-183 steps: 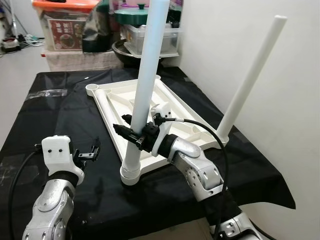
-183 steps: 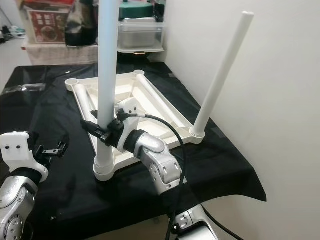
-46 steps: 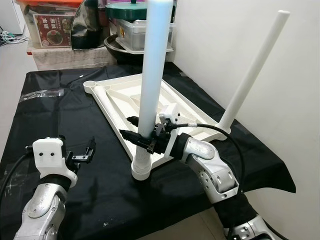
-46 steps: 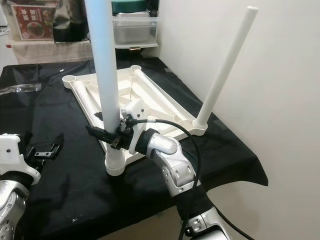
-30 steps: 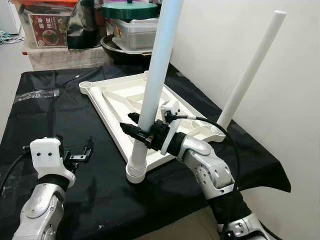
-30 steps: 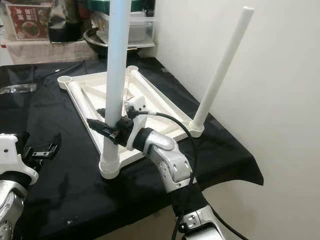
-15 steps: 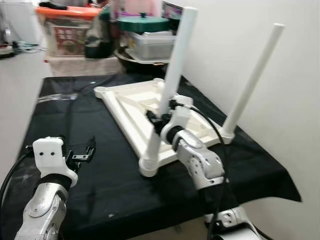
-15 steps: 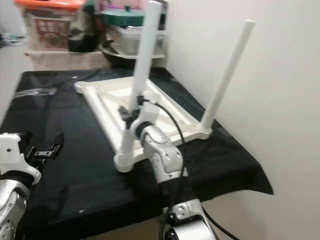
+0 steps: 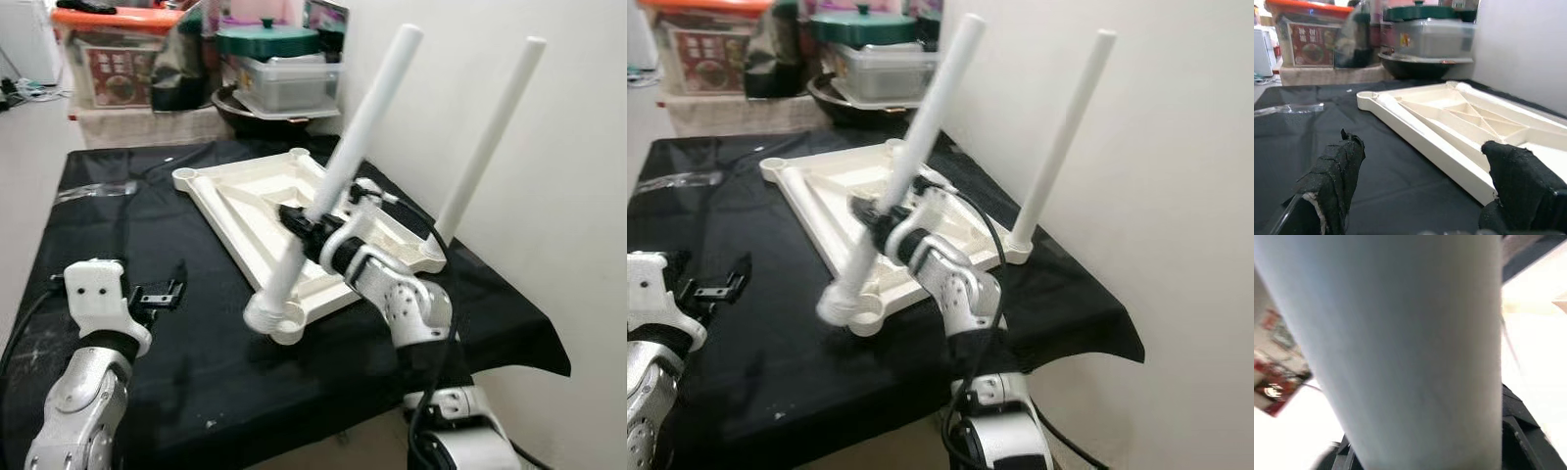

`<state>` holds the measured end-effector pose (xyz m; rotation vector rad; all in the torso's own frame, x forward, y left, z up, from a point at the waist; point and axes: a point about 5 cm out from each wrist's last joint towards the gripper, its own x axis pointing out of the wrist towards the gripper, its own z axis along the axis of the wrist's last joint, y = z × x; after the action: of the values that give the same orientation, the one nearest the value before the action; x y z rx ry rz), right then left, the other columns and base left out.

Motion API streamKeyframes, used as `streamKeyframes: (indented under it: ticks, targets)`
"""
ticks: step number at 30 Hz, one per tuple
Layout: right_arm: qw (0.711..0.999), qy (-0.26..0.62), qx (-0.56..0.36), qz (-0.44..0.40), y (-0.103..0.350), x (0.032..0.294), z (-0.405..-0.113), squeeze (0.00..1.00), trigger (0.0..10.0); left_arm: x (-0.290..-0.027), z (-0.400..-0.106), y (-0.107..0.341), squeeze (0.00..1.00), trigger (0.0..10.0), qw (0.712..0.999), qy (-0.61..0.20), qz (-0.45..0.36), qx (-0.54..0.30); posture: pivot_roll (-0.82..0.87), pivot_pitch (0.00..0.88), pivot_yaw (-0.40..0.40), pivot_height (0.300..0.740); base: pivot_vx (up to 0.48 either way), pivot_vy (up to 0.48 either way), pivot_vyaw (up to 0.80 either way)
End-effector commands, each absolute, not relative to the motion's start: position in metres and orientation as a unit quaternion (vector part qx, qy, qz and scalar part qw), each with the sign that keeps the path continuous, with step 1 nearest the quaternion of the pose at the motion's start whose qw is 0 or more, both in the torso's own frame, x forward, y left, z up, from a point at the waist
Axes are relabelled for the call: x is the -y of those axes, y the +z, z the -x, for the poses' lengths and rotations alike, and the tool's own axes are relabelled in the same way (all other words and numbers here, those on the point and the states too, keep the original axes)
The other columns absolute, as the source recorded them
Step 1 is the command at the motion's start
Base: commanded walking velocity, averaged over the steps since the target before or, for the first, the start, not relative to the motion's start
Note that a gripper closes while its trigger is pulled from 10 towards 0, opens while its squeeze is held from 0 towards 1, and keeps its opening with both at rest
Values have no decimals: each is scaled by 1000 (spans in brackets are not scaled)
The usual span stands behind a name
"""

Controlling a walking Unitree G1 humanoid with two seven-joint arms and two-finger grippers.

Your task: Building children table

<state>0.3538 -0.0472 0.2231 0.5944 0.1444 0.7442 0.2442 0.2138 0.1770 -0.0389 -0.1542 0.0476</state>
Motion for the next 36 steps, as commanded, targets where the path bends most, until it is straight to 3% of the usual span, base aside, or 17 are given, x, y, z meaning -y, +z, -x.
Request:
streamKeyframes:
  ticks: [1,9,19,25,27,29,36]
  targets:
    - [880,364,-62,-300,230,51,-354,0,10000,-215,-246,175,0,10000,997,18,20,72,119,0,-75,740,0,0,0]
    - [887,357,-51,-288,243,49,-366,0,10000,-212,-246,179,0,10000,997,-24,16,78,125,0,-82,740,0,0,0]
    - [887,352,-48,-294,247,46,-370,0,10000,-228,-237,179,0,10000,997,-32,-9,66,136,0,-85,740,0,0,0]
    - [848,434,-2,-303,260,39,-357,0,10000,-231,-235,182,0,10000,996,-60,-15,63,135,0,-84,740,0,0,0]
    - [801,531,25,-274,267,32,-340,0,10000,-215,-233,185,0,10000,989,-132,1,62,132,0,-85,740,0,0,0]
    - [781,570,26,-254,267,28,-334,0,10000,-201,-231,188,0,10000,978,-198,14,60,134,0,-87,740,0,0,0]
    - [771,591,27,-236,267,17,-331,0,10000,-180,-229,193,0,10000,949,-312,5,50,134,0,-86,740,0,0,0]
